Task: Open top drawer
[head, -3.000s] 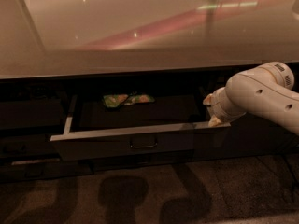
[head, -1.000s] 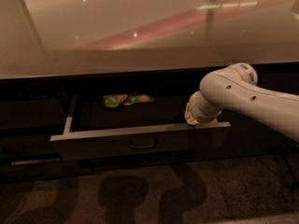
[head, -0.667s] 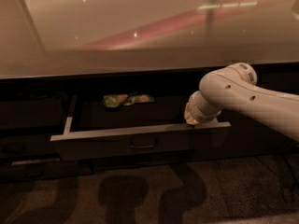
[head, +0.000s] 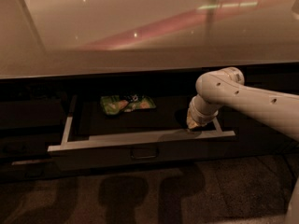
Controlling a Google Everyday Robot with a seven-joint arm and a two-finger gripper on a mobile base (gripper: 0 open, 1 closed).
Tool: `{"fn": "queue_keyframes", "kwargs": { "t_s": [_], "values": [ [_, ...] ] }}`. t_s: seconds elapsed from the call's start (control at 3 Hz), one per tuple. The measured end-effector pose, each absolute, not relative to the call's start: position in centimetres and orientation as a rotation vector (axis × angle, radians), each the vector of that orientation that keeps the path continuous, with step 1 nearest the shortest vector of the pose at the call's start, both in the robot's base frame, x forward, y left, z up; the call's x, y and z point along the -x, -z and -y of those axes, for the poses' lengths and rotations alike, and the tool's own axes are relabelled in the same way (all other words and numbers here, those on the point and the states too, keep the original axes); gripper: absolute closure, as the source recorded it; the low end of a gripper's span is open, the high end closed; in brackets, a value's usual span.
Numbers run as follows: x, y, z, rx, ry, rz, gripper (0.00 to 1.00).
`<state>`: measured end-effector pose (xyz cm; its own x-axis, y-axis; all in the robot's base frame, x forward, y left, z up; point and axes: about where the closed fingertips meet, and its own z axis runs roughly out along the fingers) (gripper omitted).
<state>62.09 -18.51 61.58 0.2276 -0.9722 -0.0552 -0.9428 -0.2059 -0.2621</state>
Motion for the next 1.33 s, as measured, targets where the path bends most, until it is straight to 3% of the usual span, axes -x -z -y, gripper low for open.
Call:
{"fn": "queue_keyframes", "kwargs": {
  "t_s": [0.33,1.33],
  "values": [
    [-62.1,-61.6,18.5,2.261,0.178,-1.806,1.0],
    [-56.4,-60.9,17.5,2.298,0.201,-1.762,0.34]
  ]
}}
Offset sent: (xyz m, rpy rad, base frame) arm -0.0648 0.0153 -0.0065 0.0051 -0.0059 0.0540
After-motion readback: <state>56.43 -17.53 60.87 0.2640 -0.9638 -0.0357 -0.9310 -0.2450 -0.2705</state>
